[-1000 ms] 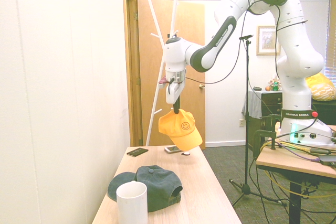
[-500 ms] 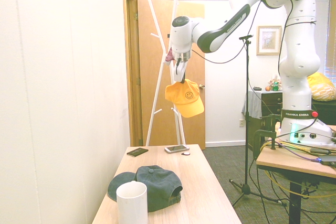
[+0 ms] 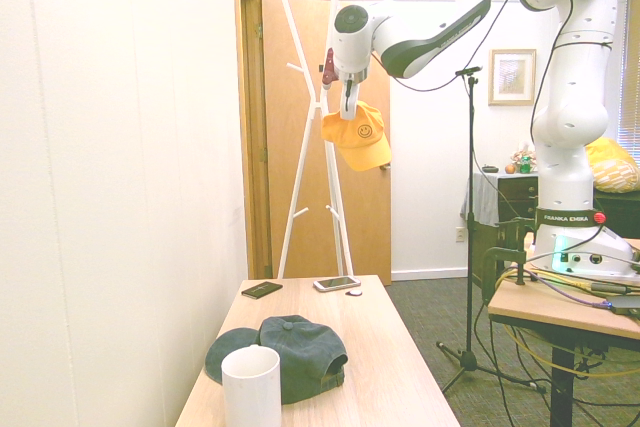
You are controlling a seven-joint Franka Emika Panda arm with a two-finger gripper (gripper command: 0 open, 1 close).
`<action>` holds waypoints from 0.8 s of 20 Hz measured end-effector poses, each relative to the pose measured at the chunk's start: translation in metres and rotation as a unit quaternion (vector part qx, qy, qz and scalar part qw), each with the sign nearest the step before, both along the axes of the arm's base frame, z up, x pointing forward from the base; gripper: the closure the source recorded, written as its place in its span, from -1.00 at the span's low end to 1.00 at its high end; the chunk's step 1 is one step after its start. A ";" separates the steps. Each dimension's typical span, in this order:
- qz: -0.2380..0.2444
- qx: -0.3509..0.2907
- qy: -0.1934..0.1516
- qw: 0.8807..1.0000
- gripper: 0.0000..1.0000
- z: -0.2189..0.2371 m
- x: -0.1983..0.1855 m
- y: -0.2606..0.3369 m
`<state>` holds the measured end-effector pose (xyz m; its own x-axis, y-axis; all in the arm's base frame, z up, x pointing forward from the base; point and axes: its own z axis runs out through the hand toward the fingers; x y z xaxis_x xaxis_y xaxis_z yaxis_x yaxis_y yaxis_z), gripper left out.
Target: Hang the cap
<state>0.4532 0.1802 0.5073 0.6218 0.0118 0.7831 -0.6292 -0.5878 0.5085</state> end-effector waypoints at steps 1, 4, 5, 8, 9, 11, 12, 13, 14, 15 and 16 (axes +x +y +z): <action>0.003 -0.013 -0.007 1.000 1.00 0.009 -0.001 -0.001; 0.014 -0.043 -0.026 0.999 1.00 0.039 -0.004 -0.003; 0.018 -0.056 -0.034 0.998 1.00 0.048 -0.005 -0.004; 0.024 -0.089 -0.055 0.994 1.00 0.064 -0.004 -0.006; 0.024 -0.096 -0.061 0.993 1.00 0.069 -0.004 -0.007; 0.026 -0.105 -0.073 0.991 1.00 0.088 -0.003 -0.006; 0.027 -0.108 -0.079 0.991 1.00 0.100 -0.001 -0.007; 0.027 -0.112 -0.086 0.990 1.00 0.113 0.001 -0.008; 0.026 -0.114 -0.091 0.989 1.00 0.125 0.003 -0.011; 0.025 -0.114 -0.096 0.989 1.00 0.135 0.005 -0.013; 0.026 -0.113 -0.098 0.988 1.00 0.143 0.007 -0.016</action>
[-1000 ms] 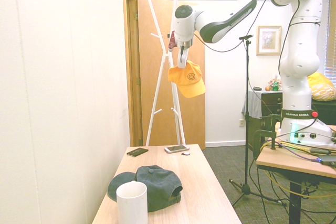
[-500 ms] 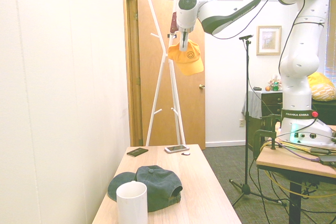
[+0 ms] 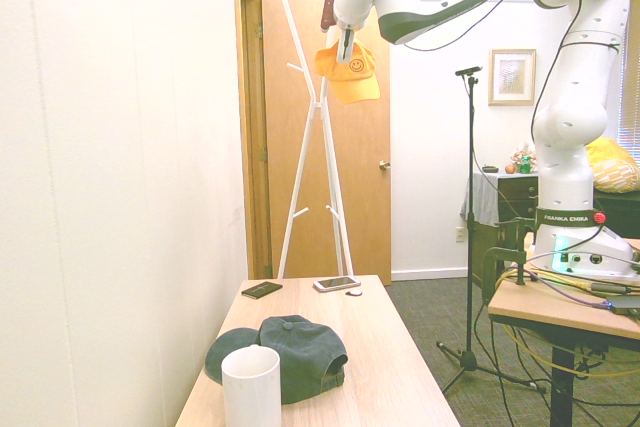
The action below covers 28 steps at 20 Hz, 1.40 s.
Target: Hang the cap
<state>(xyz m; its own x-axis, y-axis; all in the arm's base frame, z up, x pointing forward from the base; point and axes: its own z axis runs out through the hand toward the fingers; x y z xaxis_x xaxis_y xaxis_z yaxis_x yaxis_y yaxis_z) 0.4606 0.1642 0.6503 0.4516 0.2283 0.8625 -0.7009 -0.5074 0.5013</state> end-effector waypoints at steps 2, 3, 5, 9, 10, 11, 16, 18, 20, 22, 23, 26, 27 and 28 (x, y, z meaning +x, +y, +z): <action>0.001 0.005 -0.002 1.000 1.00 0.012 0.007 -0.009; 0.000 0.009 -0.004 1.000 1.00 0.015 0.011 -0.015; -0.004 0.015 -0.003 1.000 1.00 0.016 0.023 -0.032; -0.006 0.022 0.012 1.000 1.00 -0.001 0.045 -0.059; -0.004 0.023 0.016 1.000 1.00 -0.007 0.049 -0.059; -0.002 0.025 0.020 0.999 1.00 -0.013 0.052 -0.058; 0.010 0.052 0.028 0.998 -1.00 -0.046 0.066 -0.049; 0.010 0.062 0.026 0.998 -1.00 -0.049 0.066 -0.046; 0.011 0.066 0.026 0.997 -1.00 -0.050 0.065 -0.043; 0.011 0.068 0.025 0.997 -1.00 -0.051 0.066 -0.043; 0.011 0.068 0.025 0.997 -1.00 -0.052 0.066 -0.043; 0.010 0.069 0.025 0.997 -1.00 -0.053 0.067 -0.043; 0.010 0.069 0.025 0.997 -1.00 -0.053 0.067 -0.043; 0.010 0.069 0.026 0.997 -1.00 -0.054 0.067 -0.043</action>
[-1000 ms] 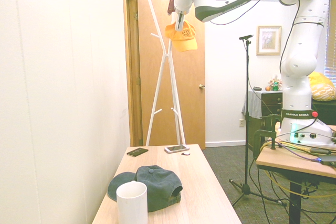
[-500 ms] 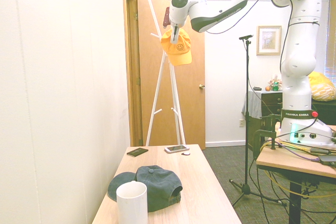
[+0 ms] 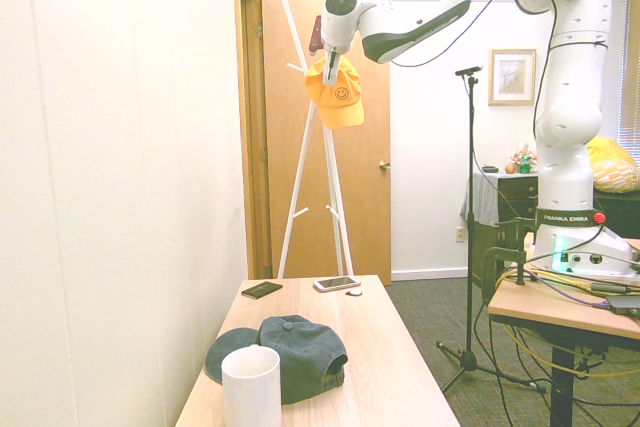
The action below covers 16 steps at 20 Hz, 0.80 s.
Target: Hang the cap
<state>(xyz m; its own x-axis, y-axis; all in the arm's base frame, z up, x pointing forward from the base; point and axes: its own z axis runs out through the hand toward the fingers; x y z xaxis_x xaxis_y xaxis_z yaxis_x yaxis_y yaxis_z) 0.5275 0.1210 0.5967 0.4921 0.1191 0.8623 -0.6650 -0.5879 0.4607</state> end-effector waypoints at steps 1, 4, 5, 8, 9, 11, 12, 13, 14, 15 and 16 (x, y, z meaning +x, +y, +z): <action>0.000 0.000 0.000 1.000 -1.00 -0.001 0.000 0.000; 0.000 0.000 0.001 1.000 -1.00 -0.002 0.000 0.000; 0.000 0.000 0.001 1.000 -1.00 -0.002 0.000 0.000; 0.000 0.000 0.002 1.000 -1.00 -0.003 0.001 0.000; 0.000 0.000 0.002 1.000 -1.00 -0.003 0.001 0.000; 0.000 0.000 0.002 1.000 -1.00 -0.003 0.001 0.000; 0.000 0.000 0.002 1.000 -1.00 -0.003 0.001 0.000; 0.000 0.000 0.002 1.000 -1.00 -0.003 0.001 0.000; 0.000 0.000 0.002 1.000 -1.00 -0.003 0.001 0.000; 0.000 0.000 0.002 1.000 -1.00 -0.003 0.001 0.000; 0.000 0.000 0.001 1.000 -1.00 -0.003 0.001 0.000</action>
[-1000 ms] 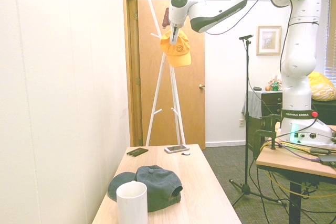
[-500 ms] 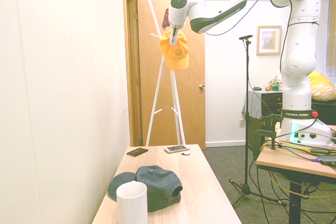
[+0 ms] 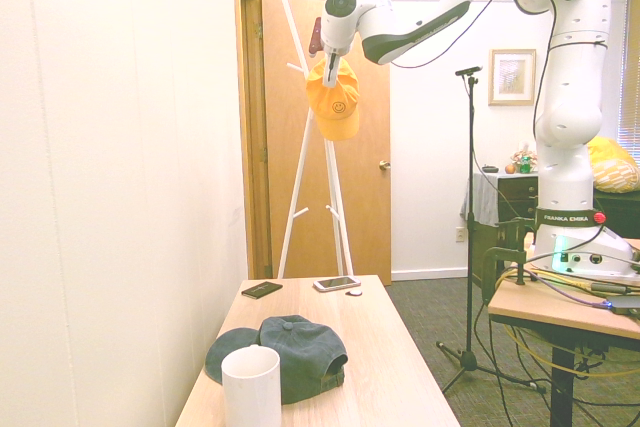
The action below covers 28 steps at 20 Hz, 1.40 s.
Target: Hang the cap
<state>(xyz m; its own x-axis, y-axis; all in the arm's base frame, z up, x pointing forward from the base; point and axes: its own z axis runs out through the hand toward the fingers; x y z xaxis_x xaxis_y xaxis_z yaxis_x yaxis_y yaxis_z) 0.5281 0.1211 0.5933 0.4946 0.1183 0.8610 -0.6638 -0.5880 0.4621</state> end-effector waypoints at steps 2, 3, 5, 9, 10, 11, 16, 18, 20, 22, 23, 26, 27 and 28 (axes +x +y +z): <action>0.000 0.000 0.000 1.000 -1.00 0.000 0.000 0.000; 0.000 0.000 0.000 1.000 -1.00 0.000 0.000 0.000; 0.000 0.000 0.000 1.000 -1.00 -0.001 0.000 0.000; 0.002 0.004 0.000 1.000 -1.00 -0.002 -0.001 0.003; -0.001 0.016 0.005 1.000 -1.00 -0.004 -0.002 0.005; -0.005 0.036 0.012 0.999 -1.00 -0.007 -0.004 0.006; 0.005 0.179 0.046 0.983 -1.00 0.001 -0.011 0.025; 0.014 0.237 0.066 0.969 -1.00 0.010 -0.015 0.035; 0.020 0.291 0.096 0.952 -1.00 0.011 -0.020 0.049; 0.023 0.339 0.130 0.931 -1.00 0.007 -0.025 0.060; 0.024 0.363 0.147 0.920 -1.00 0.005 -0.027 0.064; 0.028 0.428 0.198 0.881 -1.00 0.006 -0.028 0.066; 0.029 0.448 0.216 0.867 -1.00 0.007 -0.027 0.066; 0.029 0.464 0.234 0.854 -1.00 0.006 -0.026 0.064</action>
